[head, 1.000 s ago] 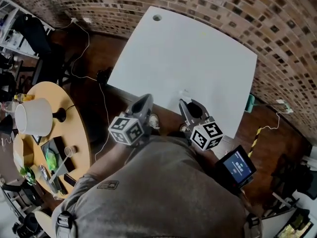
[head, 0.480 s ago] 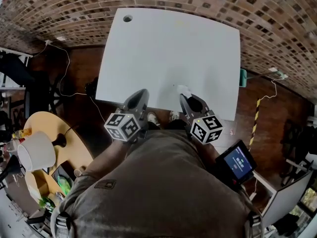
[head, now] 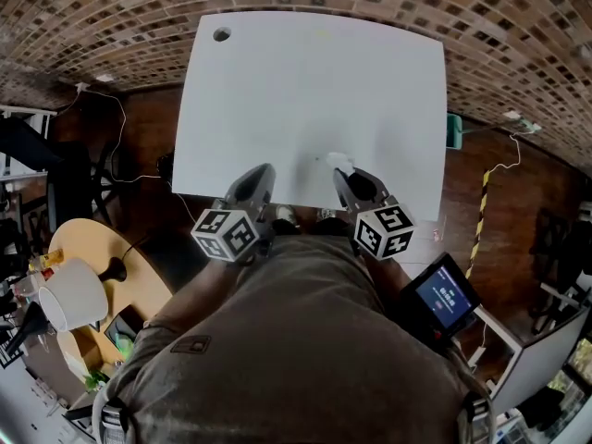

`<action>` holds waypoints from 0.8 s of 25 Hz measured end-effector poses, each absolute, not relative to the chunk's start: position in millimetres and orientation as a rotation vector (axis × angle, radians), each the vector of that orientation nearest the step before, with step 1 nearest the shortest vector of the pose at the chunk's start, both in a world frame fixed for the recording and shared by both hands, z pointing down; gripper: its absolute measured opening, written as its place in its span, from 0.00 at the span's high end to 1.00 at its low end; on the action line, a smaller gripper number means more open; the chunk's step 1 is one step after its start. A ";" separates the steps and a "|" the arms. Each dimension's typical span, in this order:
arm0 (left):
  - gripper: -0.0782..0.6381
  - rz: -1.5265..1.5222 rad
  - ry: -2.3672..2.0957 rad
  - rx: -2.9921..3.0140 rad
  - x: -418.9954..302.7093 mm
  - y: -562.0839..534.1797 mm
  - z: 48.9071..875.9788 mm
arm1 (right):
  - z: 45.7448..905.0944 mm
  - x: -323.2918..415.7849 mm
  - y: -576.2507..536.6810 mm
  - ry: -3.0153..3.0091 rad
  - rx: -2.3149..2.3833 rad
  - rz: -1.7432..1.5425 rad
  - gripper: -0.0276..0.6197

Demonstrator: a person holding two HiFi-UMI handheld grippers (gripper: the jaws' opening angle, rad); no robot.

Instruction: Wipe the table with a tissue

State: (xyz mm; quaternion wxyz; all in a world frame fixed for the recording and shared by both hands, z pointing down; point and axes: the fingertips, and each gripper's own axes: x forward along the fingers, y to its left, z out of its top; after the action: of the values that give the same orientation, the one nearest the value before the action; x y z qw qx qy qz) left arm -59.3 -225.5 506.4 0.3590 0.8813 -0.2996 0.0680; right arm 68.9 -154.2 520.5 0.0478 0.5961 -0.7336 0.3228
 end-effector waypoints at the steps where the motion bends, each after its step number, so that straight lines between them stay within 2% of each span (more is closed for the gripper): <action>1: 0.89 0.185 -0.771 2.270 -57.7 -225.8 508.7 | 523.2 71.1 -155.0 -2.229 1.813 0.982 0.88; 20: 0.89 0.394 -0.777 2.155 -46.4 -223.7 583.8 | 614.3 87.6 -156.1 -2.037 1.681 1.173 0.88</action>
State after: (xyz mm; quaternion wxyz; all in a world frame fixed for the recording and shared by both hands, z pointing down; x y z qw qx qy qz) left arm -46.4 -223.7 583.8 0.3974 0.8508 -0.3066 0.1555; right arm 87.6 -156.1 614.3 0.1254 0.5772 -0.6992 0.4028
